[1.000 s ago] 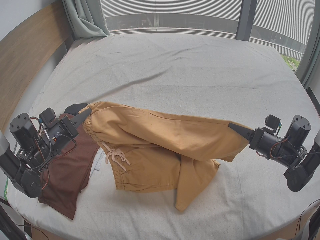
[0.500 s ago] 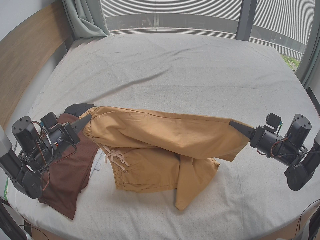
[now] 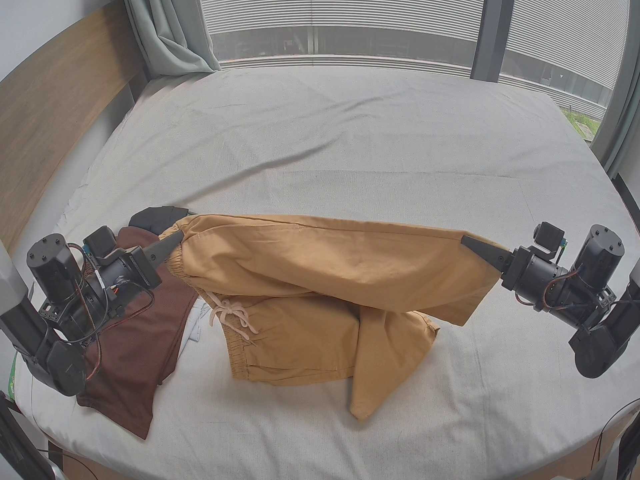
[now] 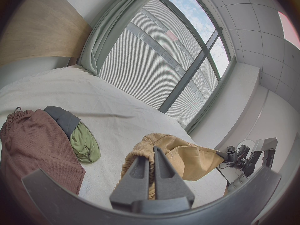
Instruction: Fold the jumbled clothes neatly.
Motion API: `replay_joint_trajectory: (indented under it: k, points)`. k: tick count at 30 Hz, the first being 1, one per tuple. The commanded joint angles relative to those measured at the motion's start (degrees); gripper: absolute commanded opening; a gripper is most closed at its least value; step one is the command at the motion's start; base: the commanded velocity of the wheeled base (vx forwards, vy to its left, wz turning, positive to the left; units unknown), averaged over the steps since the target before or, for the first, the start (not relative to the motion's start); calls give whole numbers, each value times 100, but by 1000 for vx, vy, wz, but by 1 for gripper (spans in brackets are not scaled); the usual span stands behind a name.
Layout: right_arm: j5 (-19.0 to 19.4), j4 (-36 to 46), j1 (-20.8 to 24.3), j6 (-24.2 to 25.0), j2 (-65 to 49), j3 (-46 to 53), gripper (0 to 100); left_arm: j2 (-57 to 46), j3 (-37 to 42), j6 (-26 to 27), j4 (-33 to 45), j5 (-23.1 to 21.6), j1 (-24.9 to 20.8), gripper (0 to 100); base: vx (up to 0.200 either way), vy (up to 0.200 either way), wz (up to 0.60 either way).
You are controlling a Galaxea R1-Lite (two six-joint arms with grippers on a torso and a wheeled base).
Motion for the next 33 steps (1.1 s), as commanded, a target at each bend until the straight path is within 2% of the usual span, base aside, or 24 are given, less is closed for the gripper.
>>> replay_joint_trajectory:
  k: [1, 33]
  points:
    - [3, -4, -16, 1, -12, -30, 0, 43, -18, -4, -5, 1, 12, 0, 0, 0, 0]
    - [3, 5, -385, 10, -73, -188, 0, 157, -123, 5, -5, 36, 144, 0, 0, 0, 0]
